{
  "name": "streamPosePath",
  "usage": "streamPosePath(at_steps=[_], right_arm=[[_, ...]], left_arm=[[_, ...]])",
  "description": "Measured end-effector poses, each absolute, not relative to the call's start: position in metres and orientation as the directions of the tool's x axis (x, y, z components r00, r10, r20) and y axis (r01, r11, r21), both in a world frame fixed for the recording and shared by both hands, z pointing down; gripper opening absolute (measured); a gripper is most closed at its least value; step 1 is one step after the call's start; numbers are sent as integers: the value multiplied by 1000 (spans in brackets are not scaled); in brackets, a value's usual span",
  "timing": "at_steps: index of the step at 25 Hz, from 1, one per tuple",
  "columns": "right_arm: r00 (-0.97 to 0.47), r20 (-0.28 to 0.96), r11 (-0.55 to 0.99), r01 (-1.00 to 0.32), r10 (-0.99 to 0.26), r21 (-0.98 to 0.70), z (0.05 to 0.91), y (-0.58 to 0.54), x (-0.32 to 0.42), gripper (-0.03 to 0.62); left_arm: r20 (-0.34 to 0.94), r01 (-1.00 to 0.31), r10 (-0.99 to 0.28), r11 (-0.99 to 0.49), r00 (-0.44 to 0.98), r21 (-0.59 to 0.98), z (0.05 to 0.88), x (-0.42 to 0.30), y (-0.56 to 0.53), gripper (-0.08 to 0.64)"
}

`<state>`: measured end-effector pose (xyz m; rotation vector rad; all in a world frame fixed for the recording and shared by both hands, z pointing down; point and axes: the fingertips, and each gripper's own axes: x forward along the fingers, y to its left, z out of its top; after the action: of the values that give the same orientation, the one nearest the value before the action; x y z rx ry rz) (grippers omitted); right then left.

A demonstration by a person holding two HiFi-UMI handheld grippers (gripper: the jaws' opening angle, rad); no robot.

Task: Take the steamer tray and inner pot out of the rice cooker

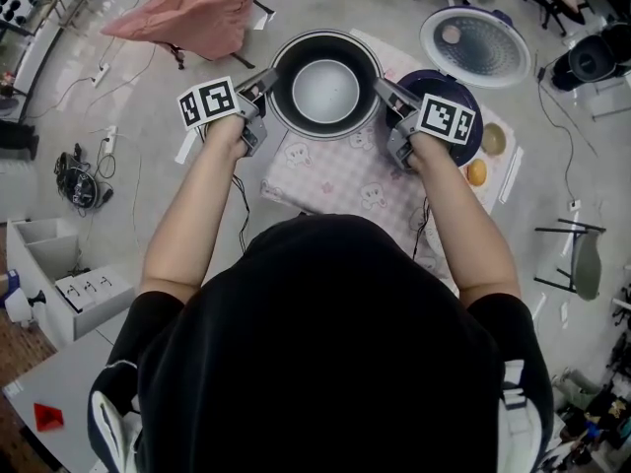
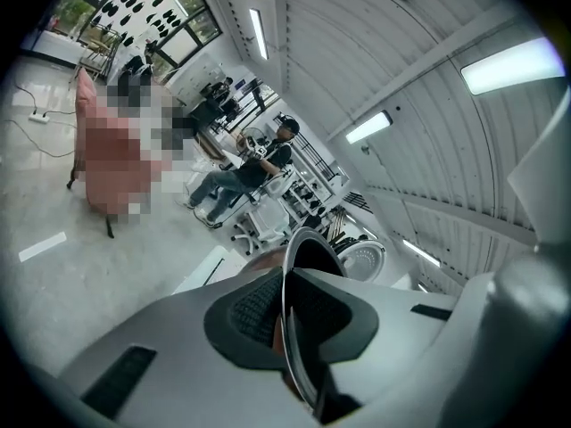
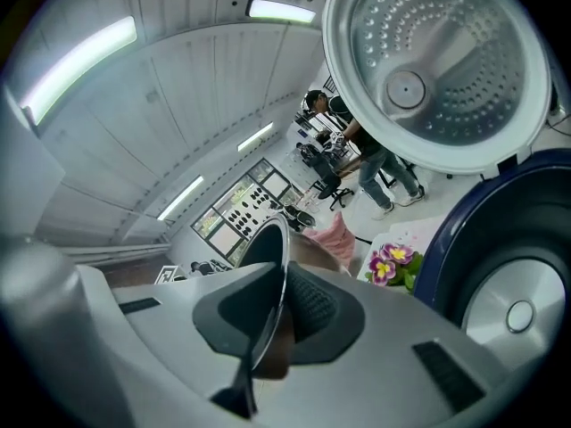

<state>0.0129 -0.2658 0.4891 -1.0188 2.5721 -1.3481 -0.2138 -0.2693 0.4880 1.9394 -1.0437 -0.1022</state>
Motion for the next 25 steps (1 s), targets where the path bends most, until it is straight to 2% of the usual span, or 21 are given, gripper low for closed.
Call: streamPosePath(at_steps=[25], right_arm=[[-757,475,237,-613,-449,-753,636,-180,-16,46]], left_arm=[[514,-627,-558,-16,652,779,636,-238,-198,51]])
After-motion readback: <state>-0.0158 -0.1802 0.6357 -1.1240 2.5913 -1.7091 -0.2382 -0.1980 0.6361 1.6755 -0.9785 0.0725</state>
